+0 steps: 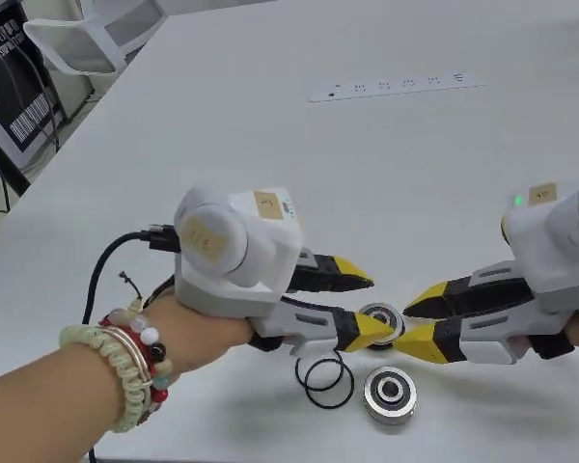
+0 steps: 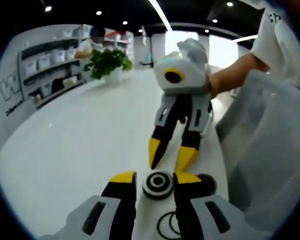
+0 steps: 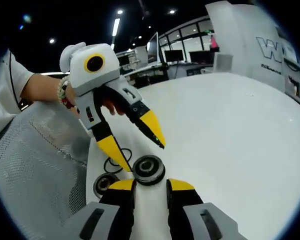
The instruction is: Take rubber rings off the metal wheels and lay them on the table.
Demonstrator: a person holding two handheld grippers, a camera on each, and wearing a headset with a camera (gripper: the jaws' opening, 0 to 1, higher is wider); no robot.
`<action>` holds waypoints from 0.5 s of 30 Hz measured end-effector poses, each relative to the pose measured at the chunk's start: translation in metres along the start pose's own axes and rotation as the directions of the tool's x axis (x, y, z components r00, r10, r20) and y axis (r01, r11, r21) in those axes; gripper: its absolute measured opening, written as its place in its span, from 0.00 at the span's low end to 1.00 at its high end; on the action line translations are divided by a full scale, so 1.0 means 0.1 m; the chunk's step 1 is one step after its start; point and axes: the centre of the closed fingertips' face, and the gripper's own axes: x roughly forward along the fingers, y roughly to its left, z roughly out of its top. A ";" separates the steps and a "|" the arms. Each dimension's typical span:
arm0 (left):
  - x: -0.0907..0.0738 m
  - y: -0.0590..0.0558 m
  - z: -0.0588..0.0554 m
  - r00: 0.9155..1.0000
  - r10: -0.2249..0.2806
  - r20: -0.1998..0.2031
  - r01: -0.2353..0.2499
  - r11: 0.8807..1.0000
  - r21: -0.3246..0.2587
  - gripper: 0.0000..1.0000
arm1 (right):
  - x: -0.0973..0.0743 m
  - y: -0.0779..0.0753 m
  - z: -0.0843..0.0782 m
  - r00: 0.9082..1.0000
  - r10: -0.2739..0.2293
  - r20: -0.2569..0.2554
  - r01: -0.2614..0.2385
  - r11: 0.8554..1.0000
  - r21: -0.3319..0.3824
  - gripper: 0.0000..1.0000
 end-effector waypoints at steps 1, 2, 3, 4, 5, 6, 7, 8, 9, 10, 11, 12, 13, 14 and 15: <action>0.01 -0.02 0.00 1.000 -0.006 -0.002 0.006 1.000 0.001 0.28 | 0.00 0.00 0.00 1.000 0.000 0.000 0.000 1.000 -0.002 0.22; 0.02 -0.03 -0.01 1.000 -0.009 -0.007 0.009 1.000 0.007 0.26 | 0.01 -0.01 -0.01 1.000 -0.001 0.000 0.001 1.000 -0.002 0.22; 0.02 -0.03 -0.03 1.000 -0.007 -0.015 0.008 1.000 0.016 0.24 | 0.01 -0.01 -0.01 1.000 0.000 0.001 0.000 1.000 -0.002 0.22; 0.03 -0.03 -0.04 1.000 -0.007 -0.019 0.008 1.000 0.017 0.22 | 0.01 -0.01 0.00 1.000 0.001 0.002 -0.001 1.000 -0.005 0.22; 0.03 -0.02 -0.05 1.000 -0.006 -0.025 0.007 1.000 0.011 0.22 | 0.01 -0.01 0.00 1.000 0.002 0.002 -0.002 1.000 -0.009 0.22; 0.03 -0.02 -0.06 1.000 -0.004 -0.029 0.005 1.000 0.005 0.22 | 0.02 -0.01 0.00 1.000 0.003 0.002 -0.003 1.000 -0.013 0.22; 0.03 -0.01 -0.07 0.999 -0.001 -0.032 0.001 1.000 0.002 0.22 | 0.02 -0.01 0.00 1.000 0.005 0.002 -0.005 1.000 -0.017 0.22; 0.03 0.00 -0.08 0.999 0.002 -0.036 -0.002 1.000 0.000 0.21 | 0.02 0.00 0.00 1.000 0.006 0.001 -0.006 1.000 -0.022 0.21; 0.03 0.01 -0.11 0.999 0.009 -0.049 -0.009 1.000 -0.001 0.19 | 0.03 -0.01 -0.01 1.000 0.006 -0.001 -0.006 1.000 -0.029 0.21; 0.03 0.01 -0.12 0.999 0.009 -0.052 -0.009 1.000 -0.003 0.18 | 0.03 -0.01 -0.01 1.000 0.005 -0.004 -0.005 0.999 -0.033 0.20; 0.02 0.00 -0.11 0.999 0.006 -0.044 -0.007 1.000 -0.011 0.18 | 0.03 -0.01 -0.01 1.000 0.006 -0.004 -0.006 0.999 -0.035 0.20; 0.02 -0.01 -0.11 0.999 0.003 -0.043 -0.003 1.000 -0.014 0.16 | 0.04 -0.01 -0.01 1.000 0.008 -0.002 -0.008 0.999 -0.035 0.19; 0.02 -0.02 -0.11 0.999 0.000 -0.044 0.000 1.000 -0.008 0.15 | 0.04 0.00 -0.01 1.000 0.008 0.000 -0.008 0.999 -0.040 0.19; 0.02 -0.03 -0.11 0.999 -0.003 -0.042 0.003 1.000 -0.005 0.14 | 0.04 0.00 0.00 1.000 0.008 0.002 -0.008 0.999 -0.046 0.18; 0.02 -0.02 -0.11 0.999 0.000 -0.041 0.000 1.000 -0.006 0.14 | 0.03 0.00 0.00 1.000 0.011 0.001 -0.011 0.999 -0.054 0.17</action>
